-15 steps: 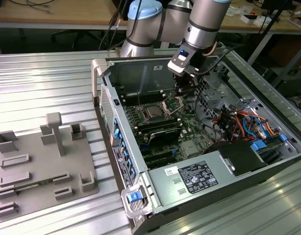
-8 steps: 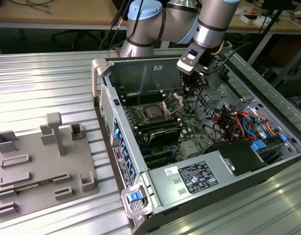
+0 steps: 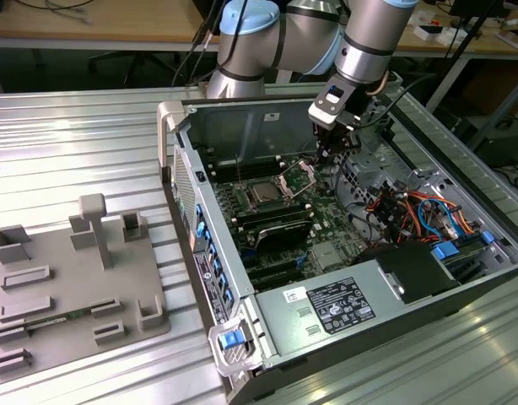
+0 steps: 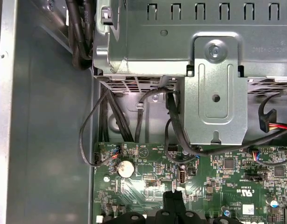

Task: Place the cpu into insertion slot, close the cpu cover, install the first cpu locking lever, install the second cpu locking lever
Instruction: 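Close the cpu cover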

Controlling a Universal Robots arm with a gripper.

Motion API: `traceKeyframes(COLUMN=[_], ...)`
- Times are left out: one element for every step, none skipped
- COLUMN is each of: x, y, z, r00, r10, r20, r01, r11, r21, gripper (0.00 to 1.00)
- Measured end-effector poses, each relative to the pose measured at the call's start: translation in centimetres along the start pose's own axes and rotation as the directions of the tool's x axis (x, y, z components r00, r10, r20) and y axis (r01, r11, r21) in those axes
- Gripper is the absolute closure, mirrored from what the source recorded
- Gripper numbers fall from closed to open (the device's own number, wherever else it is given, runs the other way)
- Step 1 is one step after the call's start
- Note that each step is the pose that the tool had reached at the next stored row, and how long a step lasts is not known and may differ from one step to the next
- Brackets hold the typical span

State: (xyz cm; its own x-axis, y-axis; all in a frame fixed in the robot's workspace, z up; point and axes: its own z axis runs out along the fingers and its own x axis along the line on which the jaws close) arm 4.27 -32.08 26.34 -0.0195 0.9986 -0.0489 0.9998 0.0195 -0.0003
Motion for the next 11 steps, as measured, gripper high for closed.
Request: traceKeyframes(x=[0.0,0.0,0.0,0.0,0.01,0.01,0.01,0.02,0.03,0.03,0.04], y=[0.0,0.0,0.0,0.0,0.0,0.0,0.0,0.0,0.0,0.01,0.01], z=[0.01,0.03,0.03,0.04,0.07,0.15,0.2,0.3,0.47,0.64,0.77], r00=[1.0,1.0,1.0,1.0,1.0,1.0,1.0,1.0,1.0,1.0,1.0], r10=[0.0,0.0,0.0,0.0,0.0,0.0,0.0,0.0,0.0,0.0,-0.001], r20=[0.0,-0.0001,0.0,-0.0001,-0.0003,-0.0003,0.0,-0.0001,-0.0002,-0.0001,0.0], r01=[0.0,0.0,0.0,0.0,0.0,0.0,0.0,0.0,0.0,0.0,0.001], r11=[1.0,1.0,1.0,1.0,1.0,1.0,1.0,1.0,1.0,1.0,1.0], r21=[0.0,0.0,-0.0001,0.0,-0.0001,0.0,0.0005,0.0009,0.0018,0.0042,0.0068], gripper=[0.89,0.89,0.89,0.89,0.89,0.89,0.89,0.89,0.89,0.89,0.89])
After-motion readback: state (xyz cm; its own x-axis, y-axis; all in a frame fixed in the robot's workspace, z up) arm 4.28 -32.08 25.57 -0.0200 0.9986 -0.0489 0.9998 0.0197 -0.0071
